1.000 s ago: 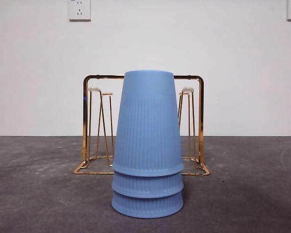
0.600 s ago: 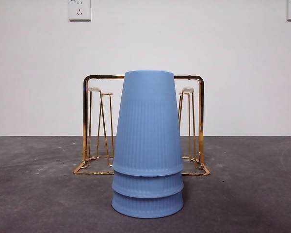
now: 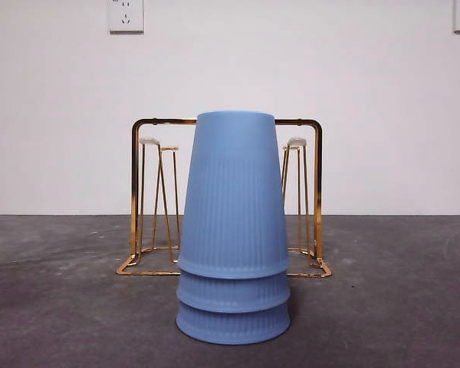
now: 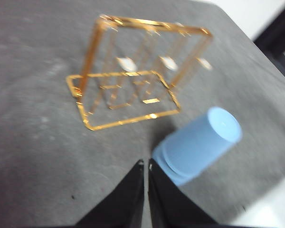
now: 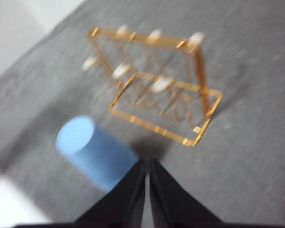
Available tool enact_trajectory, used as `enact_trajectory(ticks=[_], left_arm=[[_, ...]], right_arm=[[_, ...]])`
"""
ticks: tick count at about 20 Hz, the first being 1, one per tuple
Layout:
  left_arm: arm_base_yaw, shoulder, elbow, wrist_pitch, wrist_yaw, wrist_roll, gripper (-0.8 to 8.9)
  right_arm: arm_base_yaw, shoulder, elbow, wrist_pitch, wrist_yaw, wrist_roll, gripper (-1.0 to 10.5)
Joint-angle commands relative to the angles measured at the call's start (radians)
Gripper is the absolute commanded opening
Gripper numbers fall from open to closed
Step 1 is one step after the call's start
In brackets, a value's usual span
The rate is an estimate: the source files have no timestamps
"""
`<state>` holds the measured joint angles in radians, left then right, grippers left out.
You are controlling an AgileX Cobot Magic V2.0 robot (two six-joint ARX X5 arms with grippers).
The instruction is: Pick the top cup and place it on cupholder, pick up the mid cup and place it on cupholder, last pick the bottom cup and place it on cupholder.
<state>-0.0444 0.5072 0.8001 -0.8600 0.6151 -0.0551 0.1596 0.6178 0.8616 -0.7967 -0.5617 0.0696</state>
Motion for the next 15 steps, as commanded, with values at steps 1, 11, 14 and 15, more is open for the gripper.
enact_trajectory(ticks=[1, 11, 14, 15], left_arm=[[-0.026, 0.018, 0.034, -0.019, 0.023, 0.072, 0.09], [-0.070, 0.014, 0.042, -0.038, 0.022, 0.063, 3.46], [-0.070, 0.014, 0.042, -0.039, 0.022, 0.062, 3.87], [-0.070, 0.014, 0.042, -0.039, 0.022, 0.062, 3.87]], right_arm=[[0.046, 0.024, 0.031, -0.049, -0.015, -0.082, 0.1], [0.174, 0.034, 0.031, -0.117, -0.006, -0.103, 2.9], [0.174, 0.035, 0.031, -0.114, -0.006, -0.094, 4.1], [0.175, 0.040, 0.031, -0.109, -0.007, -0.087, 4.1]])
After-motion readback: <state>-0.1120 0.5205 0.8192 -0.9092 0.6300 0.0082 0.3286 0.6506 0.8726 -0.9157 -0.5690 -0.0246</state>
